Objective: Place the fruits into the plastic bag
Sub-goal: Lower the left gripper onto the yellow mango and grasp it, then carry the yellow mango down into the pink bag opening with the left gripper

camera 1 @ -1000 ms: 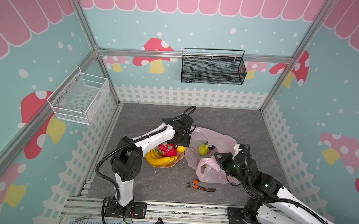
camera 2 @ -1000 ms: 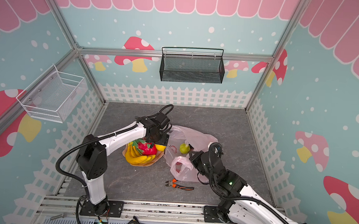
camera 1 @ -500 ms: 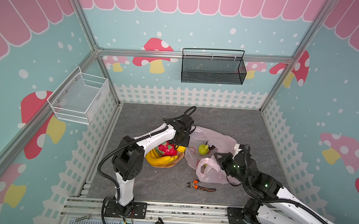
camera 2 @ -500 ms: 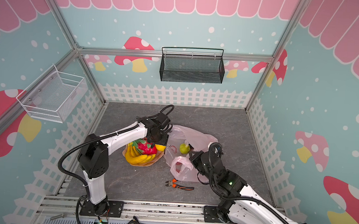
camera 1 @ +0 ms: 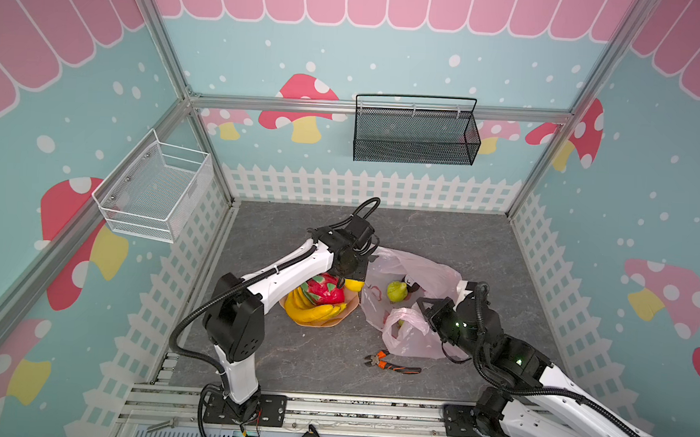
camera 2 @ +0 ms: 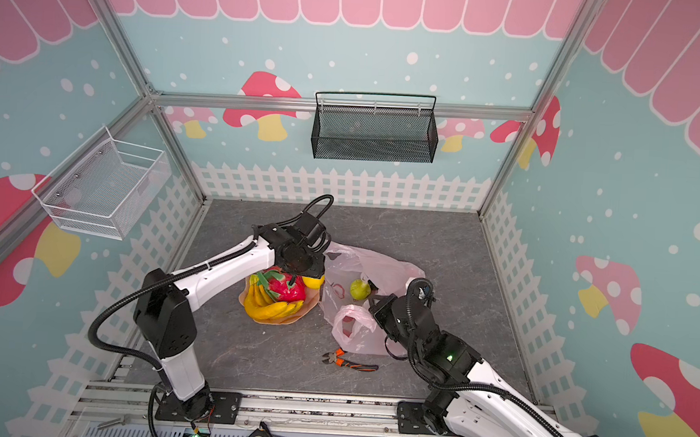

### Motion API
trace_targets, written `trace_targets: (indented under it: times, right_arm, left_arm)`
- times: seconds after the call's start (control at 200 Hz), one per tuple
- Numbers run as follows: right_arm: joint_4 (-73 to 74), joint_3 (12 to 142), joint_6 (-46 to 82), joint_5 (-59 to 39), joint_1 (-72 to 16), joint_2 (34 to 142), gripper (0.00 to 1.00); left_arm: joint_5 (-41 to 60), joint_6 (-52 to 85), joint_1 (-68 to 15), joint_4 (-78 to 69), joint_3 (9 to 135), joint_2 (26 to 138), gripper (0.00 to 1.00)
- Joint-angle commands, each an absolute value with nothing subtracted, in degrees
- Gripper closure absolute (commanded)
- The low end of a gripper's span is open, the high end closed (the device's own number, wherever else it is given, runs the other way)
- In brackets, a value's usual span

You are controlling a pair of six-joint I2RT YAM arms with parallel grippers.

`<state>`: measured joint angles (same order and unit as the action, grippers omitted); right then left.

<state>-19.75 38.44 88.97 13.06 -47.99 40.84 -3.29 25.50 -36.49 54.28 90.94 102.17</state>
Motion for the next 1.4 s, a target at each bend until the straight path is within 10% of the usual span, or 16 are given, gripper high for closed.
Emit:
trace_targets:
  times: [0.0,0.54,1.396]
  right_arm:
    - [-20.3,40.2,89.4,14.0,-47.9,40.7,1.0]
    - [-20.3,40.3,89.2,14.0,-47.8,40.7,1.0]
    - [-20.4,40.4,89.4,13.5,-47.9,41.6,1.0]
  left_arm:
    - [-1.7,26.3,-36.3,55.3,93.0,97.8,0.47]
    - [19.0,40.5,-36.0,43.2,84.2,91.5,0.5]
    - [23.0,53.2,-42.6,24.0,76.0,98.9,0.53]
